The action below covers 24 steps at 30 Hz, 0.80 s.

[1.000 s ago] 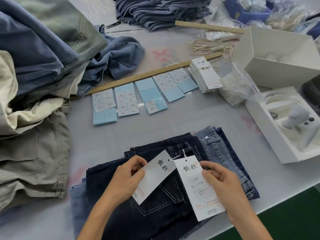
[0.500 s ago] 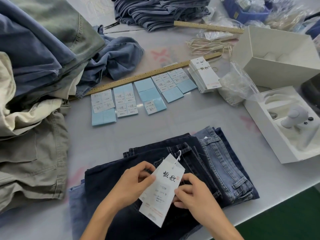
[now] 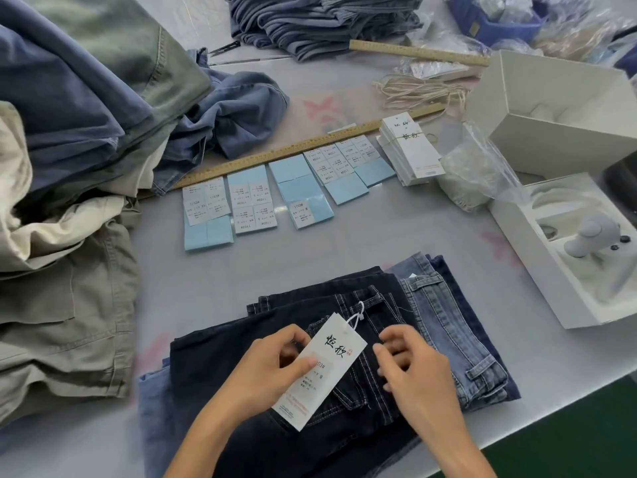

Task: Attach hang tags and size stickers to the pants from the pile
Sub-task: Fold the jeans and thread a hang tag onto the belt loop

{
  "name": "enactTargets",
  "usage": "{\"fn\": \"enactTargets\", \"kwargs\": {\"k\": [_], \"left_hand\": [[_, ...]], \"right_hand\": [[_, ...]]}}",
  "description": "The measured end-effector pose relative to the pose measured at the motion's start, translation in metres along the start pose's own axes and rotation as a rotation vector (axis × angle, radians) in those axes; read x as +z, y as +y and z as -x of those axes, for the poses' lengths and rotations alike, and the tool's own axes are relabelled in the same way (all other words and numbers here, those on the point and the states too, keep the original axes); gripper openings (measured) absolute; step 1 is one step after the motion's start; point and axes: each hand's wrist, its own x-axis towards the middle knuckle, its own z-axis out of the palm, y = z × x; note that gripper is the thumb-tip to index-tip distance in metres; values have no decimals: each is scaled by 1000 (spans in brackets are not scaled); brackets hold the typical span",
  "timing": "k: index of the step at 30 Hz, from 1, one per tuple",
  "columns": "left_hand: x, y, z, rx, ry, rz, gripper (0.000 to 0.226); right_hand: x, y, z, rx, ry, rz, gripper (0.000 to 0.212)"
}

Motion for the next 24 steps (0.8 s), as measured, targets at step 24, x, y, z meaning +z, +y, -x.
{"fn": "enactTargets", "kwargs": {"k": [24], "left_hand": [[-28, -96, 78, -244, 935, -440, 29]], "right_hand": [[4, 15, -39, -17, 39, 470, 74]]}}
